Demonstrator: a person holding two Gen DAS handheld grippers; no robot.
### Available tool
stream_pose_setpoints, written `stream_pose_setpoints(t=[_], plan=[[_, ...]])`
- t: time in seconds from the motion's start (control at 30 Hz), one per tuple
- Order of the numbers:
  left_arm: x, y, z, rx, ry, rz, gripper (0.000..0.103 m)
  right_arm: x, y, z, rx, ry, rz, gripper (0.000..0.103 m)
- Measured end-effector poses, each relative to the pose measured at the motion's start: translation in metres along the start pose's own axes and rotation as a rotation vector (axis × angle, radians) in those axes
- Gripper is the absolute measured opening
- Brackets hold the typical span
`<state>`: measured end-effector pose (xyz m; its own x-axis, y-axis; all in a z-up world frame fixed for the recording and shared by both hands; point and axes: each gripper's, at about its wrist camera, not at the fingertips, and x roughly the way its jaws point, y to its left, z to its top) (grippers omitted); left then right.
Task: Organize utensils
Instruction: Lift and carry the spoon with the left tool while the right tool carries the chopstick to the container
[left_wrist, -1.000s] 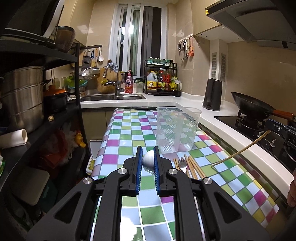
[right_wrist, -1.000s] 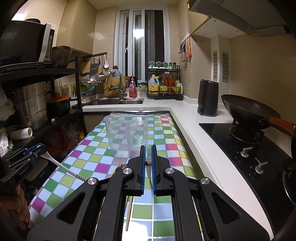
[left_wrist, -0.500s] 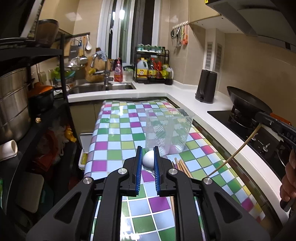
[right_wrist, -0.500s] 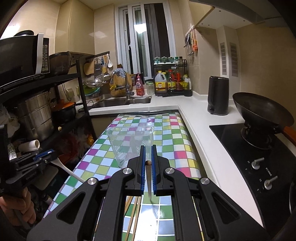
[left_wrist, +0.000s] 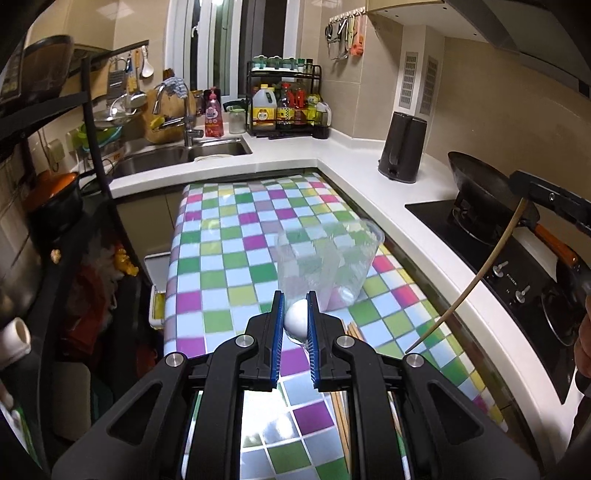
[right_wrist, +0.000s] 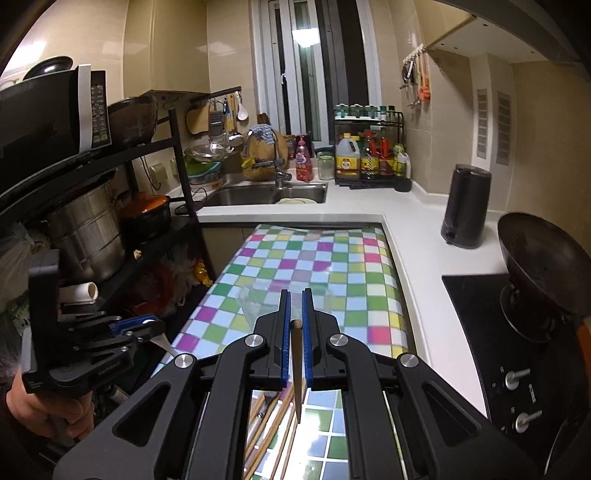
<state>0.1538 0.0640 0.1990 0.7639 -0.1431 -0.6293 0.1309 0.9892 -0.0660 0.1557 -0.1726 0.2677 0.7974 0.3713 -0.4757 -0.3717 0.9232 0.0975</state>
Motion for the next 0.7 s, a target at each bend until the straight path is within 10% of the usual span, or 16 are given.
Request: stream_pose_setpoints(t=[0.4, 0.7], plan=[[0.015, 0.009, 0.139, -0.001, -0.061, -0.028, 0.012, 0.018, 0.005, 0.109, -0.026, -0.135, -0.007, 0.006], [0.101, 0.012, 0.137, 0.019, 0.089, -0.026, 0.012, 0.097, -0.012, 0.092, -0.003, -0.062, -0.034, 0.006]])
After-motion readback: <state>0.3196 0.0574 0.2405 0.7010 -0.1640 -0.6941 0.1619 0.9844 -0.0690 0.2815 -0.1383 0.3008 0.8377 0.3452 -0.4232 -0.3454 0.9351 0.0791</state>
